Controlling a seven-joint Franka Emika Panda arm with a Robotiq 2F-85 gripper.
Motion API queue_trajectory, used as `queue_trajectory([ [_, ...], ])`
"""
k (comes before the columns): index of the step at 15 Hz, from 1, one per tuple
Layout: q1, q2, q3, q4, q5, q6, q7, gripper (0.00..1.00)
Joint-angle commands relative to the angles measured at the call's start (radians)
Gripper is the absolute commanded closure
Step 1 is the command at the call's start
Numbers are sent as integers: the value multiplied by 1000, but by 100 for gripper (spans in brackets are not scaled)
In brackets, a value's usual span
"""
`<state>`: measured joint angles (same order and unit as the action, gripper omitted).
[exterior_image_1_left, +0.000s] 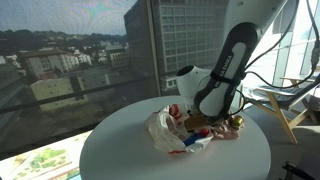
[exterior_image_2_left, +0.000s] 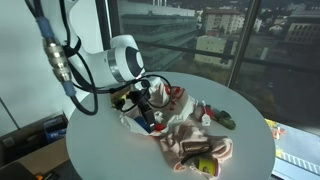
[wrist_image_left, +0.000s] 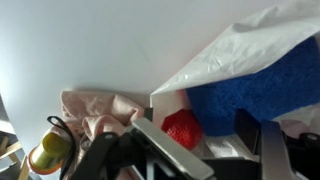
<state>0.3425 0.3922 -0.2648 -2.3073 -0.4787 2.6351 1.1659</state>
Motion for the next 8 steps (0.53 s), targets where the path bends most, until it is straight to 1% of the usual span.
queue_trajectory([
  [1, -10, 22, -27, 31, -71, -13, 88, 0],
  [5, -18, 51, -40, 60, -103, -5, 163, 0],
  [8, -12, 72, -44, 88, -120, -9, 208, 0],
])
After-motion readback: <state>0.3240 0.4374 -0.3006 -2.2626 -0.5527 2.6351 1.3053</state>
